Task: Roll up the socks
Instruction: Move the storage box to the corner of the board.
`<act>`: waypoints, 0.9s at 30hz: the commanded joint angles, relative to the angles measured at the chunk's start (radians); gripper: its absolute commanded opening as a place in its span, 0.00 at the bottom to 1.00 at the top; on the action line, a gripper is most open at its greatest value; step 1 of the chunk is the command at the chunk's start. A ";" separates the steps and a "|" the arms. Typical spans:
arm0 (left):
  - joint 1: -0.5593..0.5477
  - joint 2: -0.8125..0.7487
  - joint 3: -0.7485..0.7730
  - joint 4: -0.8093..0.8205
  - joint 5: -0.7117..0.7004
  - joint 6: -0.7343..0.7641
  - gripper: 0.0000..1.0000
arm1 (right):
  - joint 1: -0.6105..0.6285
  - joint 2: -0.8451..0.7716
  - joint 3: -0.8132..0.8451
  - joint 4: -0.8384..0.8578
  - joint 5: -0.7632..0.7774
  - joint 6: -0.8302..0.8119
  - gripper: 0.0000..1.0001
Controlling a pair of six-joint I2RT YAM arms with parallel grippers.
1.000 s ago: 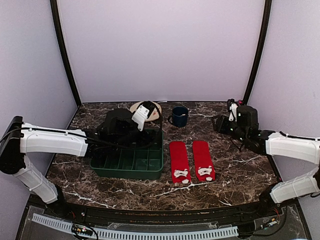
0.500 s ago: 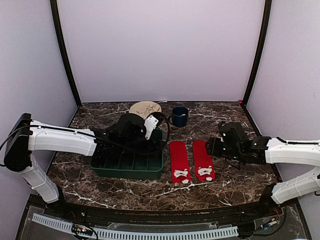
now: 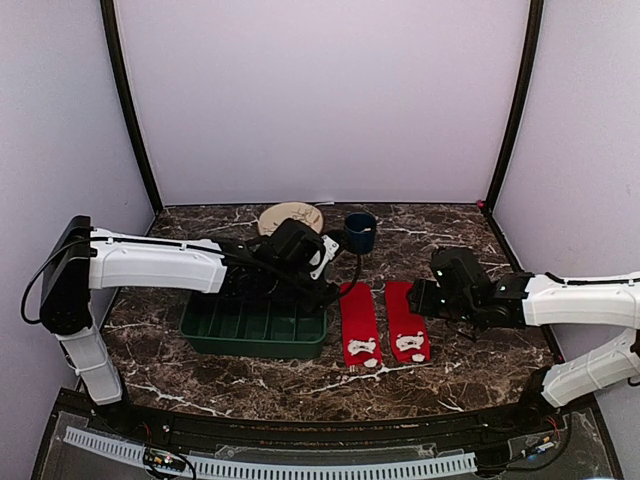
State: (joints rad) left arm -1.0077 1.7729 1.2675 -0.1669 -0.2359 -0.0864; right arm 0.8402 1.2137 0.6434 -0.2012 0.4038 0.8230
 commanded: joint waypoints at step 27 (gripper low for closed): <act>-0.080 0.096 0.133 -0.407 0.047 -0.224 0.53 | 0.010 0.043 0.027 -0.026 0.030 -0.009 0.67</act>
State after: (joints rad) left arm -1.0828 1.8454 1.3849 -0.5014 -0.2142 -0.2935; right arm 0.8402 1.2510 0.6449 -0.2340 0.4202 0.8207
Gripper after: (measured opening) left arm 0.543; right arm 0.670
